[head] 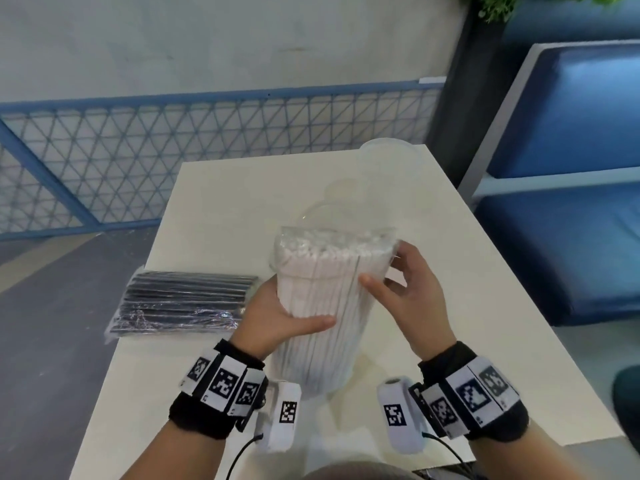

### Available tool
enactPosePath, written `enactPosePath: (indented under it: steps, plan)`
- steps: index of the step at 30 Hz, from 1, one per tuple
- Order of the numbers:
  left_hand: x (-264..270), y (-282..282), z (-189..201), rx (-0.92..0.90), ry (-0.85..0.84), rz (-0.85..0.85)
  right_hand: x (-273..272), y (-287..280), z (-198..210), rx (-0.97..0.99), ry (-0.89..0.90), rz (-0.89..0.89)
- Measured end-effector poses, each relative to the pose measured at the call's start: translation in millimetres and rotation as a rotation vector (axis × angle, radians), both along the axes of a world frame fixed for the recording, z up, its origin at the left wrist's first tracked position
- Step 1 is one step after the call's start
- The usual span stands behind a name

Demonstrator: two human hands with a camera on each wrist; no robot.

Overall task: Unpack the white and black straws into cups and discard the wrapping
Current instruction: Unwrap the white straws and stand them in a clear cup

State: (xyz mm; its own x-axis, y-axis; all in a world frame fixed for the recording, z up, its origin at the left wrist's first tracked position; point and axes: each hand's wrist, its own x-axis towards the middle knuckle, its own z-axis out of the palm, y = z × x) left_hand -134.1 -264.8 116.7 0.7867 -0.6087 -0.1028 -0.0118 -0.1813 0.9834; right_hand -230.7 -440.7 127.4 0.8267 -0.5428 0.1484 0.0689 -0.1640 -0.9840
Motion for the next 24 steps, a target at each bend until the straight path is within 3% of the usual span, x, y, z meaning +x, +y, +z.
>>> enactPosePath:
  steps: [15, 24]
  plan:
    - [-38, 8, -14, 0.068, -0.053, 0.235, -9, 8, -8, 0.175, -0.065, -0.062]
    - [-25, 30, -17, 0.064, -0.052, 0.280, 3, 30, -3, 0.432, -0.038, 0.021]
